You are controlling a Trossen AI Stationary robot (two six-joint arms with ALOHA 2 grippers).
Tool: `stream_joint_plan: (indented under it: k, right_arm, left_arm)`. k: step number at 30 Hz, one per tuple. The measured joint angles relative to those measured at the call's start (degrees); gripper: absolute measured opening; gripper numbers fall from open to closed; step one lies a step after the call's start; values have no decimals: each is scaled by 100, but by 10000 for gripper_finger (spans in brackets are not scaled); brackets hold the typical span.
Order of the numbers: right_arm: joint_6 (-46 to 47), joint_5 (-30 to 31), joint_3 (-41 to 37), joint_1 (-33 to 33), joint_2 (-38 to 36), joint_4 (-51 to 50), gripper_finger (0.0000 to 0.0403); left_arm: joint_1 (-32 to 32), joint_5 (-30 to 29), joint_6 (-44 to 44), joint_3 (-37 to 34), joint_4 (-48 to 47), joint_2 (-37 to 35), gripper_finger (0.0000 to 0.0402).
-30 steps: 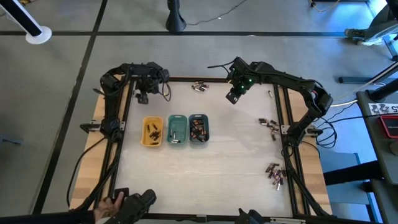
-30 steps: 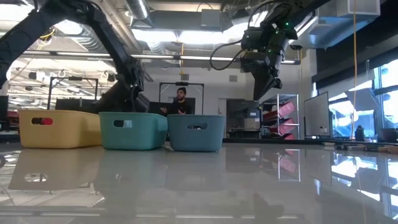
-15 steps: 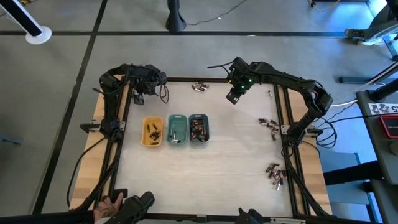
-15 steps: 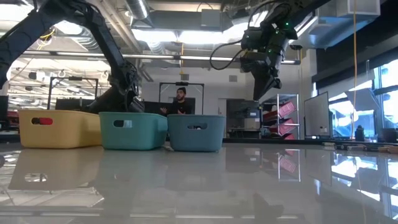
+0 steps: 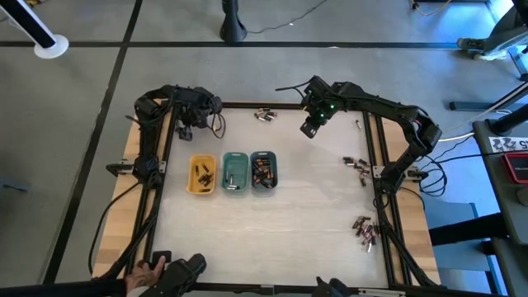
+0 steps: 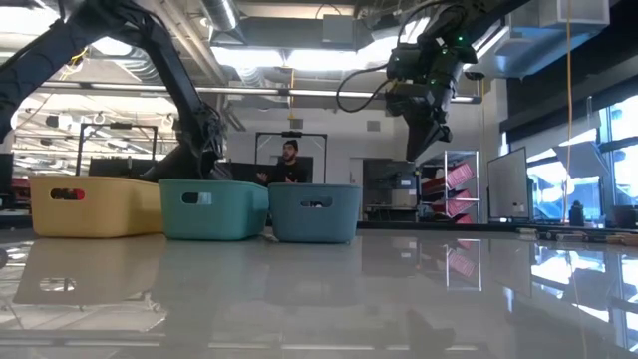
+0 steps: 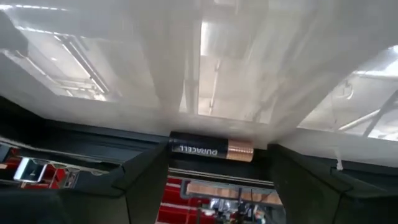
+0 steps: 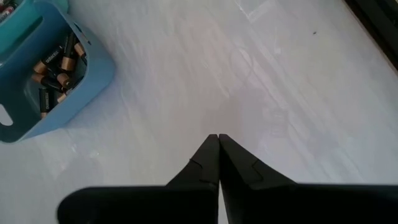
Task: Sort batteries
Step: Put the small black battery into the yellow bin
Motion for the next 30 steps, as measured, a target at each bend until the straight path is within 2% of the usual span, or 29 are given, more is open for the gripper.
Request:
stream_joint_plan:
  k: [11, 19, 30]
  right_arm:
    - [10, 0, 0, 2, 0, -251, 3]
    - [12, 0, 0, 2, 0, -245, 3]
    - [-7, 0, 0, 0, 0, -113, 3]
  left_arm:
    - [0, -8, -13, 13, 26, 162, 257]
    - [-47, 158, 31, 7, -27, 171, 177]
    - [-103, 364, 5, -11, 32, -48, 174]
